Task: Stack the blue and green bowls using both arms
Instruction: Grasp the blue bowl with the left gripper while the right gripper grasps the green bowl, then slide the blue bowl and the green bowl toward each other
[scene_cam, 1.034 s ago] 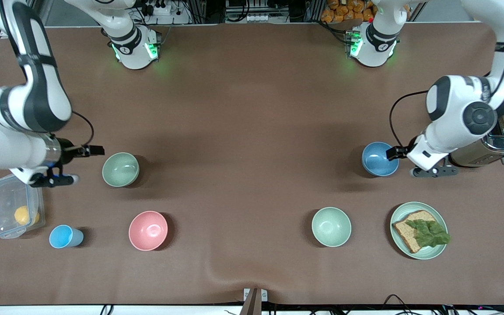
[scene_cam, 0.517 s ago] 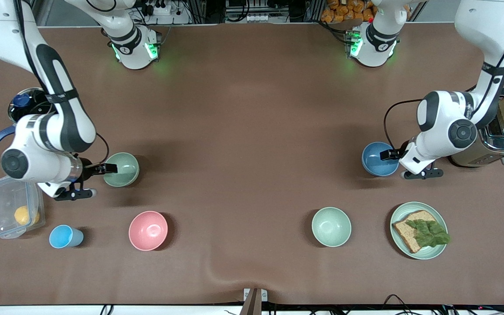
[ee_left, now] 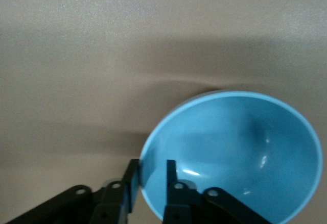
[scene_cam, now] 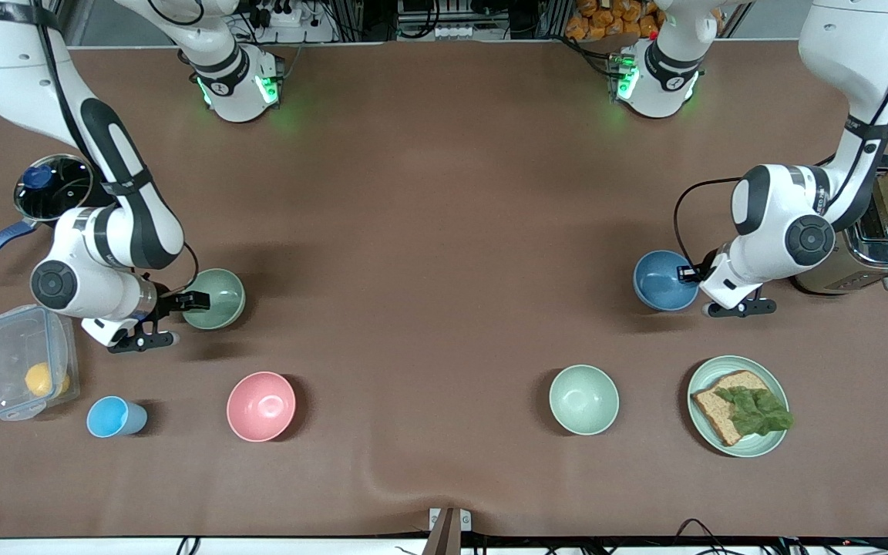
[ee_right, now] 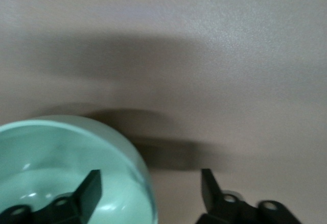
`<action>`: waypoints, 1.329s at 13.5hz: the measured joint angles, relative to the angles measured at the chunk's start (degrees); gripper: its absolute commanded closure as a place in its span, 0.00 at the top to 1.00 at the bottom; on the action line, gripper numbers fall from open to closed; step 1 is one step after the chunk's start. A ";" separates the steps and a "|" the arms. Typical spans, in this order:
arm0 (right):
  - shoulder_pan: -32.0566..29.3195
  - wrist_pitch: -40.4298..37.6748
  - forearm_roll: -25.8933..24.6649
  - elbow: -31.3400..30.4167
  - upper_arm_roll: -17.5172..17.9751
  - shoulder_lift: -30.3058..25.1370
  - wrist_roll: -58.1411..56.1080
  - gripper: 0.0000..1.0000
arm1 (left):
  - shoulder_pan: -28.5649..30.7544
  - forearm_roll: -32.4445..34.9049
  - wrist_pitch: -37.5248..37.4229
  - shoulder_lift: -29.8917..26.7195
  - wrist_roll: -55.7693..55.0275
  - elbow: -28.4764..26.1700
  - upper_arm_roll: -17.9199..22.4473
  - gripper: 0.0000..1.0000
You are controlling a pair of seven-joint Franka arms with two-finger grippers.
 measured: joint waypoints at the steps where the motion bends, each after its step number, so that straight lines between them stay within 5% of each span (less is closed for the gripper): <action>1: -0.11 0.96 -0.02 -0.70 0.00 0.14 -0.23 0.00 | 0.00 0.00 0.00 0.03 0.00 0.11 0.00 0.00; 9: 3.24 -2.87 0.00 -0.36 1.54 -3.83 2.01 0.00 | -0.02 -0.10 -1.41 -1.32 0.00 3.87 -0.51 0.00; 12: 10.47 -4.62 1.02 2.16 2.47 -4.74 11.68 0.00 | -0.18 -1.21 -6.99 -3.16 -1.14 8.03 -2.93 0.00; 18: 28.06 -0.48 14.11 8.07 2.71 -2.52 27.57 0.00 | -2.11 -1.29 -15.98 -3.59 -8.22 16.86 -8.09 0.00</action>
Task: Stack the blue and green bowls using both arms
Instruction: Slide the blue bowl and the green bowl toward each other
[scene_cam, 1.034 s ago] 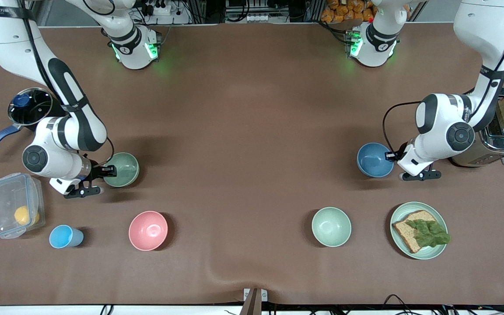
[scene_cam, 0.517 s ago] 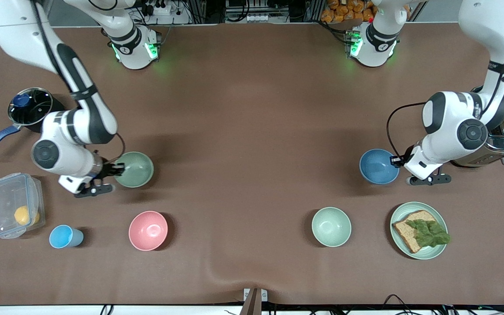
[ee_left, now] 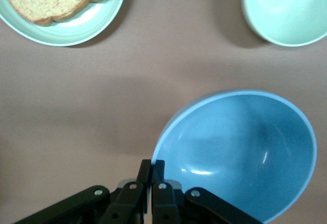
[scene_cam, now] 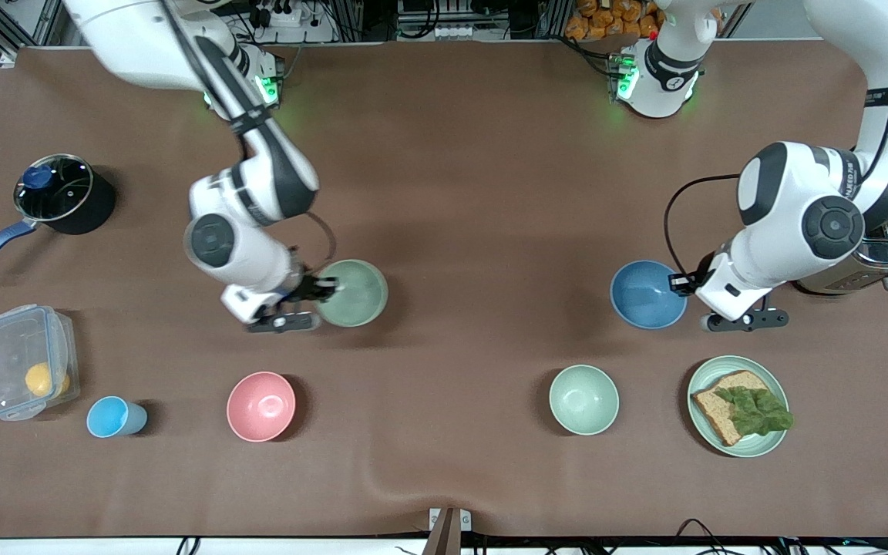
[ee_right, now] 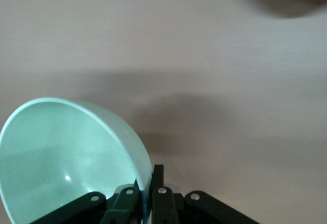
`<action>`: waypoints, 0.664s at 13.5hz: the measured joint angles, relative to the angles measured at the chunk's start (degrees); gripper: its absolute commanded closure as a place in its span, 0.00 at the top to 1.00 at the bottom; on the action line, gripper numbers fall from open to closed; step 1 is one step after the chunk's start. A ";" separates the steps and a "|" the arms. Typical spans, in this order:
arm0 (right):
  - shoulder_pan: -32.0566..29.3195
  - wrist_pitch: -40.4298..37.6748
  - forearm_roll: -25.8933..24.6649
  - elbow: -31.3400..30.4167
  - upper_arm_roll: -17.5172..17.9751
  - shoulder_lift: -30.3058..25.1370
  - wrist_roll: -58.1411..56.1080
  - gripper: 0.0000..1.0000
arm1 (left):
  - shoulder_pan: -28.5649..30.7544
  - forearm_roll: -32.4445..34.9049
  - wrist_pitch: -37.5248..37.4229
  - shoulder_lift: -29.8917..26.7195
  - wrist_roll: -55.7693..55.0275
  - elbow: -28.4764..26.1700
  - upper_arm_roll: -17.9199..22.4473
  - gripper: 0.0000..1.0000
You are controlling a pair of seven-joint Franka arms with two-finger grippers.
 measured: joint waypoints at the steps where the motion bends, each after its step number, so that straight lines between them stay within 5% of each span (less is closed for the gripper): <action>1: 1.76 2.96 1.21 0.08 -0.03 1.53 1.34 0.00 | -0.89 0.00 -0.45 0.03 -0.92 0.47 -0.13 0.00; 2: 3.18 5.85 1.68 0.10 -0.04 3.32 2.95 0.00 | -1.76 0.00 -0.73 0.06 -1.83 0.82 -0.18 0.00; 3: 4.26 8.25 1.84 0.16 -0.05 5.15 4.62 0.20 | -2.63 0.00 -0.83 0.09 -2.79 1.03 -0.18 0.00; 4: 4.93 9.81 1.88 0.31 -0.06 6.67 6.25 0.85 | -3.51 0.00 -0.86 0.17 -3.79 1.23 -0.20 0.00; 5: 5.16 10.46 1.90 0.62 -0.07 7.67 7.65 1.00 | -4.28 0.00 -0.88 0.33 -4.50 1.45 -0.21 0.00; 9: 4.97 8.38 1.94 2.53 -0.87 6.30 9.62 1.00 | -6.45 0.00 -0.90 1.21 -6.31 1.93 -0.22 0.00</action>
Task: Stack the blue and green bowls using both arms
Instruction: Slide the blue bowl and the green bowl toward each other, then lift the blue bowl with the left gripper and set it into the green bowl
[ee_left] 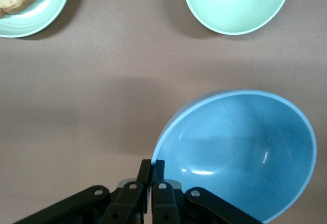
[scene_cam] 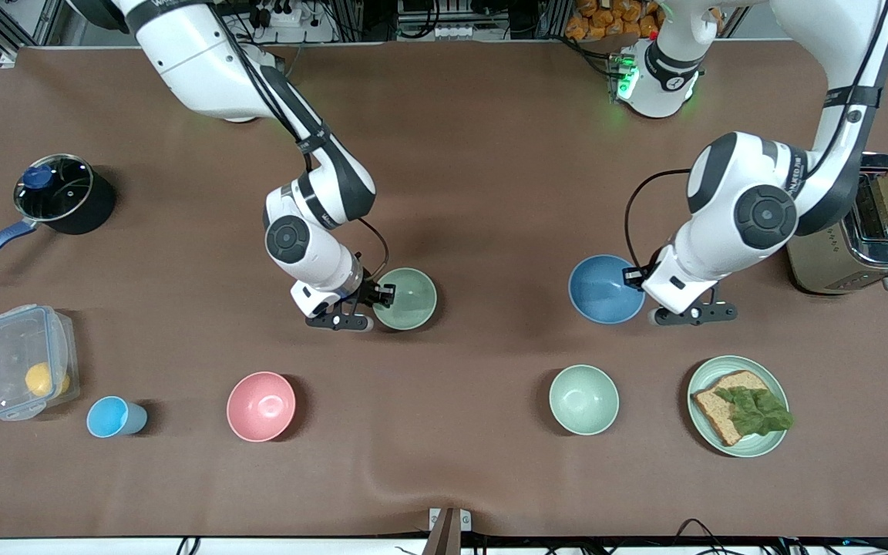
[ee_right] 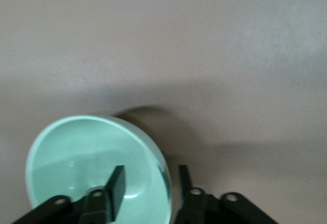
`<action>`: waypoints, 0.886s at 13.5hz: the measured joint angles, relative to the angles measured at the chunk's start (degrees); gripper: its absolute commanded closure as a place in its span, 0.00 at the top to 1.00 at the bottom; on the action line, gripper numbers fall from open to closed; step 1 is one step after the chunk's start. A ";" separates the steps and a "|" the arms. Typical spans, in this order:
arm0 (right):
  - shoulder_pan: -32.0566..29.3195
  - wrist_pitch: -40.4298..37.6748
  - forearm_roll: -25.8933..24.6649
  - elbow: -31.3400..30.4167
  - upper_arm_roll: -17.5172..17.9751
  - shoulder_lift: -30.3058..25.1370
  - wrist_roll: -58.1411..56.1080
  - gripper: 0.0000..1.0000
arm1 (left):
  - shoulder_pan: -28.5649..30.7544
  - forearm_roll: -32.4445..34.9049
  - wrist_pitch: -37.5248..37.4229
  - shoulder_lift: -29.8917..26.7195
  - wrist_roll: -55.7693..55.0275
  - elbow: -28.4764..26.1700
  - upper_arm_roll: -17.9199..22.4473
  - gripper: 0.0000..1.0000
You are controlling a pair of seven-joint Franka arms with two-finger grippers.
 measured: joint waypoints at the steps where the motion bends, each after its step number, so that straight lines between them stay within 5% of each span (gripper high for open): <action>1: -0.26 -2.60 0.08 0.52 -0.35 -1.59 0.89 1.00 | -0.51 0.00 0.01 0.18 -0.79 0.25 0.00 0.00; 5: -2.72 -7.95 0.36 0.88 -0.84 -6.81 17.69 1.00 | -6.34 -0.05 0.01 1.62 -10.15 4.81 -0.23 0.00; 12: -2.80 -6.33 0.38 5.80 -0.79 2.03 45.74 1.00 | -22.18 -0.05 0.41 16.20 -33.27 19.42 -0.01 0.00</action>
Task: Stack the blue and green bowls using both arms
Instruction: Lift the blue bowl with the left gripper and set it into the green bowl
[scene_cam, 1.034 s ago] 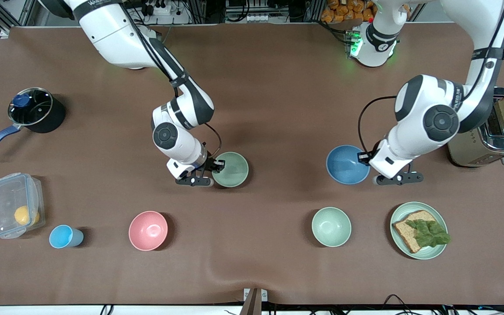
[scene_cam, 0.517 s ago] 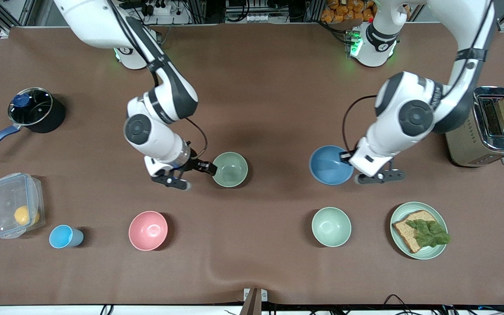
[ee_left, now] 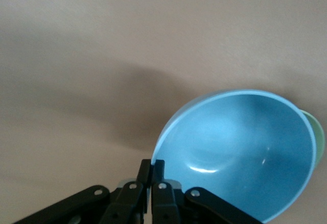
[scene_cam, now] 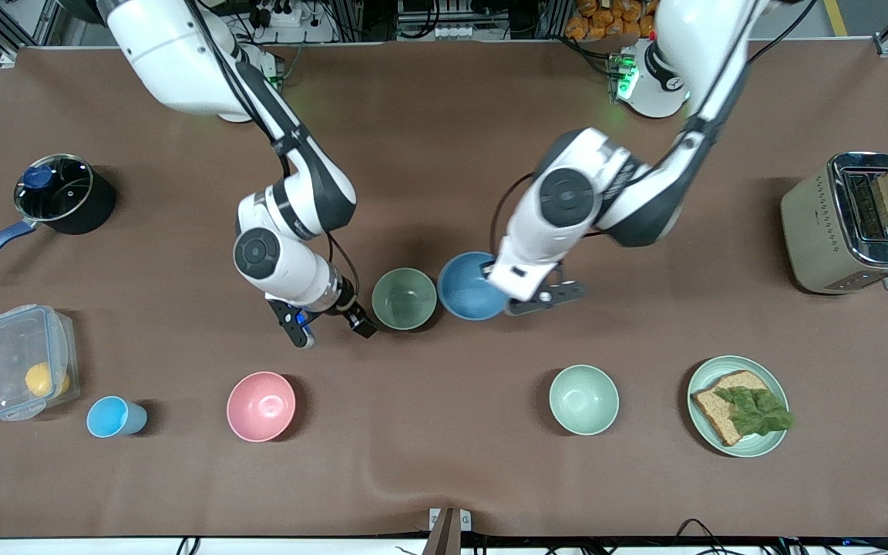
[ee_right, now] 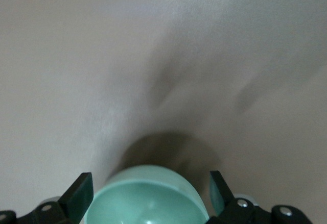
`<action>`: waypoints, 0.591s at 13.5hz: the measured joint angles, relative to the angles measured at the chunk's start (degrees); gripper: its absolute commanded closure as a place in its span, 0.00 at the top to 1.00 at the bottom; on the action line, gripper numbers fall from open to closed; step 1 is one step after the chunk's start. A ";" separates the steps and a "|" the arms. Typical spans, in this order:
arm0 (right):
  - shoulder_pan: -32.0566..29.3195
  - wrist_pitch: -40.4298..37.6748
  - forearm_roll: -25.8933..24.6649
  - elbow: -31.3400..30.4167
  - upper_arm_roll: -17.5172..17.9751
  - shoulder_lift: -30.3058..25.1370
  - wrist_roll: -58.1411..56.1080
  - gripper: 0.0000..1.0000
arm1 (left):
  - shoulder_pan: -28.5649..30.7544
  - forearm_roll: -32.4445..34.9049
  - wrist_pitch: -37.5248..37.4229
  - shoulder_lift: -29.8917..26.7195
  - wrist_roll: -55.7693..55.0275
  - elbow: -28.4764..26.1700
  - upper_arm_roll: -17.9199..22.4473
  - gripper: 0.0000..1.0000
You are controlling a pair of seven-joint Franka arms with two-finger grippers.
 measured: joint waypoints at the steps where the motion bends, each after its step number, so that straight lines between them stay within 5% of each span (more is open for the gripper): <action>1: -0.53 -0.02 0.06 0.74 -0.10 0.95 0.65 1.00 | -1.08 0.00 0.37 1.89 -1.76 1.56 0.05 0.00; 8: -2.08 -0.06 0.59 3.22 0.07 5.30 0.80 1.00 | -6.43 0.00 5.19 6.15 -10.01 4.71 0.09 0.00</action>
